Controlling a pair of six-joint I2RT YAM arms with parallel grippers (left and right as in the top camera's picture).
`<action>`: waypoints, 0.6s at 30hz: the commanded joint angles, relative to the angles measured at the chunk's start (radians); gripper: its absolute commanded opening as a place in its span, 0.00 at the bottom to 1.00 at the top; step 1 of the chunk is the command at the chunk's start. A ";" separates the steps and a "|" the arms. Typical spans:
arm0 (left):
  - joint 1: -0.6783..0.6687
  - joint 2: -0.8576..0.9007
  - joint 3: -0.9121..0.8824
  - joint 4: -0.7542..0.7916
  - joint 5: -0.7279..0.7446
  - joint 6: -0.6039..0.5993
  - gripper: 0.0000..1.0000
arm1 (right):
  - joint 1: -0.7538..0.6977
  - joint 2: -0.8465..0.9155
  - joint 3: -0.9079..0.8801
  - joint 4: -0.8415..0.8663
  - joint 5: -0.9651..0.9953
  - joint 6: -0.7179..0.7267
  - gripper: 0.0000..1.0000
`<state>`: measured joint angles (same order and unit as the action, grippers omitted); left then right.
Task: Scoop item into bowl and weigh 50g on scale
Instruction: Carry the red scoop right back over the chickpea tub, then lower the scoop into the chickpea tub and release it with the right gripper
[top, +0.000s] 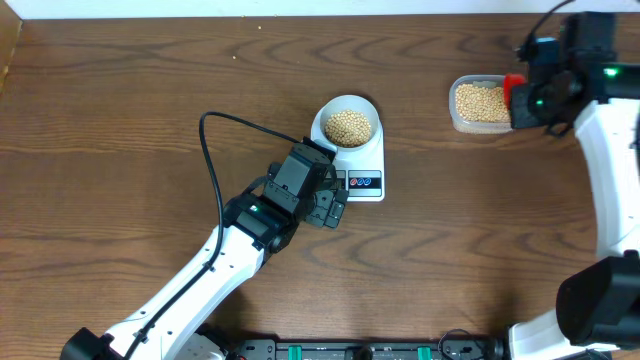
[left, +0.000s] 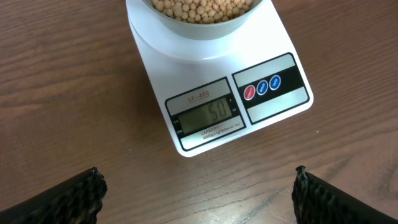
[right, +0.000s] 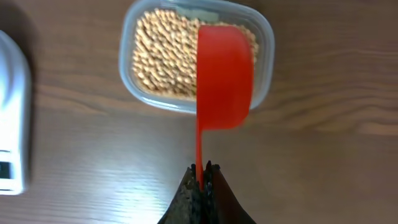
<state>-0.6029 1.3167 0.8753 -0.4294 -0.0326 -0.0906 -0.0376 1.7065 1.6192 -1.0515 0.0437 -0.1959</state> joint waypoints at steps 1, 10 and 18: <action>0.005 0.003 -0.010 0.000 -0.009 -0.001 0.98 | 0.048 -0.008 0.004 -0.001 0.221 -0.031 0.01; 0.005 0.003 -0.010 0.000 -0.009 -0.001 0.98 | 0.078 -0.008 0.004 -0.001 0.257 -0.045 0.01; 0.005 0.003 -0.010 0.000 -0.009 -0.001 0.98 | 0.078 -0.008 0.004 -0.001 0.243 -0.045 0.01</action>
<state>-0.6029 1.3167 0.8753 -0.4294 -0.0326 -0.0906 0.0360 1.7065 1.6192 -1.0515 0.2779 -0.2287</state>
